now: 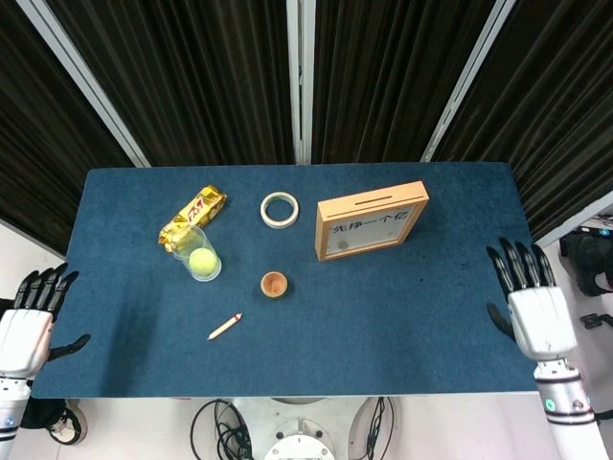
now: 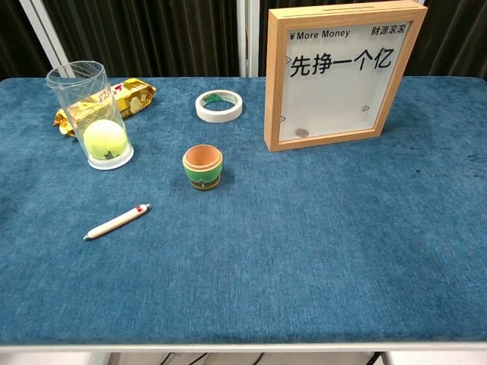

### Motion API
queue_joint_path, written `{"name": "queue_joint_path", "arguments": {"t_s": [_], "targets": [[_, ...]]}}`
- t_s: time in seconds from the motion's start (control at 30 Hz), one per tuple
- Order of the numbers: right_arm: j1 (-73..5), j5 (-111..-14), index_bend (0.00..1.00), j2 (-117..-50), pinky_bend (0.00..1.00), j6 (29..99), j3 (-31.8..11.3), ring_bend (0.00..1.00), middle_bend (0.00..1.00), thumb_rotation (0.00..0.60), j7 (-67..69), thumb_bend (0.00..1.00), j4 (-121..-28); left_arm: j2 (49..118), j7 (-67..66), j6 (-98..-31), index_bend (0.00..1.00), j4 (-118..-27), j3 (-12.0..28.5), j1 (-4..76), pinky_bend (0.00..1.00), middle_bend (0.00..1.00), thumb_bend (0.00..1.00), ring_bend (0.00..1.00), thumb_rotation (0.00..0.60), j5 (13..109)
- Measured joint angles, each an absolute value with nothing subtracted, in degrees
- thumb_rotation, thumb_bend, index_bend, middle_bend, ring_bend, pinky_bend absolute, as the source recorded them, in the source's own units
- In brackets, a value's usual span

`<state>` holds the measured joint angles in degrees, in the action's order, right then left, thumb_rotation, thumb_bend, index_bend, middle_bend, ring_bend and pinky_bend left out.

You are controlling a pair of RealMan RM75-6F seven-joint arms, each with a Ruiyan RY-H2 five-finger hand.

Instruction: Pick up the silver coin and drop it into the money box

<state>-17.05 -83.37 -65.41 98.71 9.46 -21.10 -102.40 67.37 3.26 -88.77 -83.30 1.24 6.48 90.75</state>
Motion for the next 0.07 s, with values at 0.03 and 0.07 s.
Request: {"name": "queue_joint_path", "arguments": {"t_s": [0.03, 0.07], "targets": [[-14.9, -83.8, 0.00, -66.8, 0.00, 99.2, 10.6, 0.00, 0.00, 0.600, -20.6, 0.19, -101.0, 67.4, 3.0, -88.8, 0.08, -83.3, 1.2, 6.4, 0.00, 0.00, 0.10, 0.00, 0.600, 90.7], [-13.2, -83.9, 0.00, -68.1, 0.00, 99.3, 11.5, 0.00, 0.00, 0.600, -19.9, 0.19, -99.6, 67.4, 2.7, -88.8, 0.08, -83.3, 1.2, 6.3, 0.00, 0.00, 0.10, 0.00, 0.600, 90.7]]}}
